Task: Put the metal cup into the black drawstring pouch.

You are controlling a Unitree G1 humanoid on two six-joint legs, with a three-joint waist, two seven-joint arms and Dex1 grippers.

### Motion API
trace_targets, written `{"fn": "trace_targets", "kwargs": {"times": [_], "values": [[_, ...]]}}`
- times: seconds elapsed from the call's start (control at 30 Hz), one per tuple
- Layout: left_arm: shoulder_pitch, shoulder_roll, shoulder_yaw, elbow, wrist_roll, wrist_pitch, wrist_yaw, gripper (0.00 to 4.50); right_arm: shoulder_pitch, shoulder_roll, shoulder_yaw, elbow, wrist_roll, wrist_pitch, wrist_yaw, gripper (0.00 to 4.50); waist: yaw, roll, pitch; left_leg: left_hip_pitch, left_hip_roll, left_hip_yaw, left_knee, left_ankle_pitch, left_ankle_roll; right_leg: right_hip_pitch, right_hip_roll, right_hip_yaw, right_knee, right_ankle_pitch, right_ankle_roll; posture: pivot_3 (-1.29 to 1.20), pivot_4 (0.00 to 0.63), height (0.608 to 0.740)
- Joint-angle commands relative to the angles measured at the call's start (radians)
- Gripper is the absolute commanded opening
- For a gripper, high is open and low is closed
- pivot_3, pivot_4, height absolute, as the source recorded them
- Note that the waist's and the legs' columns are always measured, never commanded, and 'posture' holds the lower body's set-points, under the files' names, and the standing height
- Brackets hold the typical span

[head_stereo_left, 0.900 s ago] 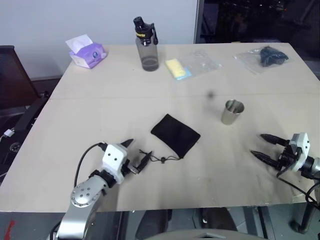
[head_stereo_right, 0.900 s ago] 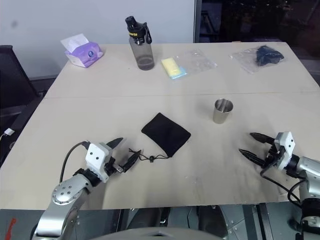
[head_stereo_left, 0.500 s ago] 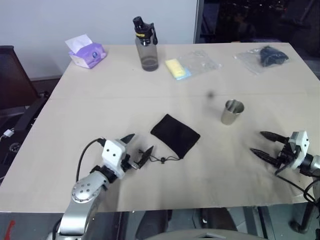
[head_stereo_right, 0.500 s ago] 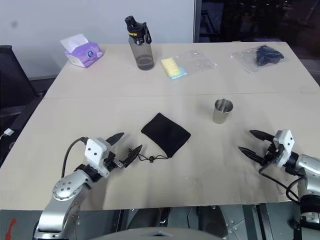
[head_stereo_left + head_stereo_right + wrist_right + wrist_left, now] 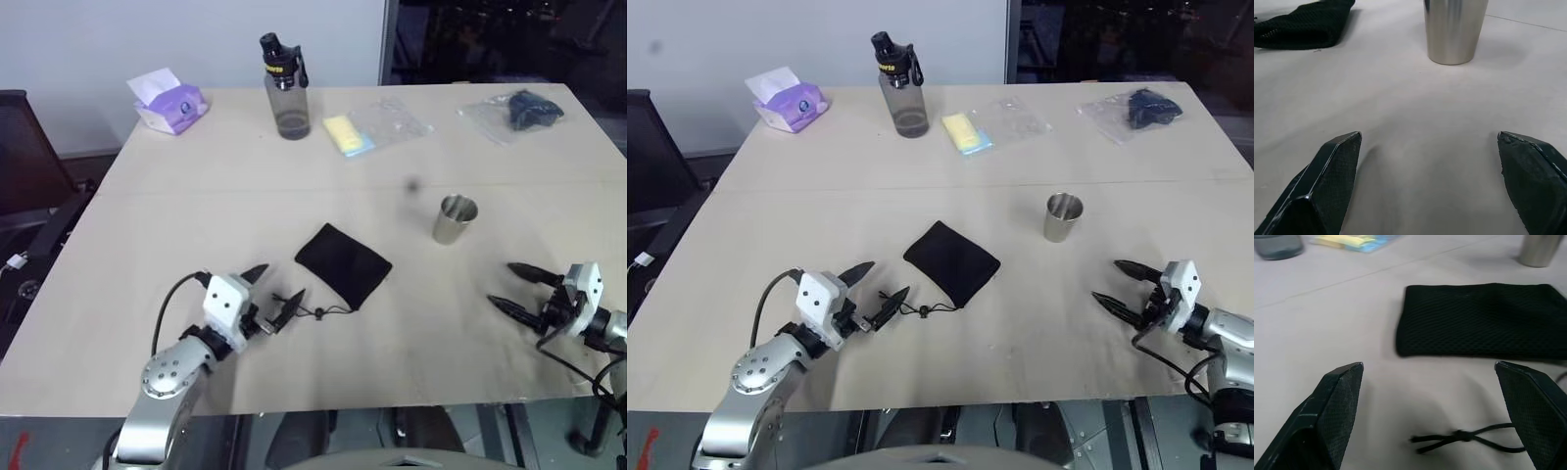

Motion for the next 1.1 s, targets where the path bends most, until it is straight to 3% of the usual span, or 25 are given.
{"fn": "trace_targets", "kwargs": {"times": [0.03,0.2,0.37,0.57,0.8,1.1], "values": [[0.001,0.037,-0.028,-0.072,0.031,-0.018,-0.028,4.44,0.010,0.004,-0.018,-0.048,0.025,0.000,-0.004,4.50,0.000,0.000,0.000,0.000,0.000,0.000,0.000,0.000,0.000,0.000,0.000,0.000,0.000,0.000,0.000,0.00,0.150,0.740],[-0.093,0.106,-0.181,-0.130,0.192,-0.010,-0.063,4.44,0.069,0.032,0.012,-0.167,0.046,0.014,0.008,4.50,0.002,0.000,0.000,0.000,0.000,0.000,0.000,0.000,0.000,0.000,0.000,0.000,0.000,0.000,0.000,0.00,0.150,0.740],[-0.242,0.021,-0.271,-0.079,0.264,0.018,0.001,4.44,0.177,0.073,0.031,-0.374,0.100,0.036,0.011,4.50,0.012,0.000,0.000,0.000,0.000,0.000,0.000,0.000,0.000,0.000,0.000,0.000,0.000,0.000,0.001,0.00,0.150,0.740],[-0.338,0.026,-0.350,-0.027,0.332,0.035,-0.038,4.44,0.262,0.118,0.028,-0.534,0.157,0.037,-0.006,4.50,0.005,0.001,0.000,0.000,0.001,-0.001,0.000,0.000,0.000,0.000,0.002,-0.001,0.001,0.000,0.006,0.00,0.150,0.740],[-0.378,0.044,-0.422,-0.099,0.330,0.177,-0.114,4.44,0.350,0.099,0.015,-0.612,0.176,0.055,0.000,4.50,0.007,0.001,0.000,0.000,0.001,-0.002,0.000,0.000,0.000,0.000,0.002,-0.001,0.001,-0.002,0.005,0.00,0.150,0.740],[-0.356,0.003,-0.495,-0.142,0.519,0.222,0.003,4.44,0.379,0.049,-0.012,-0.621,0.207,0.095,0.018,4.50,0.010,0.000,0.000,0.000,0.001,-0.001,0.000,0.000,0.000,0.000,0.001,-0.001,0.001,-0.002,0.004,0.00,0.150,0.740]]}}
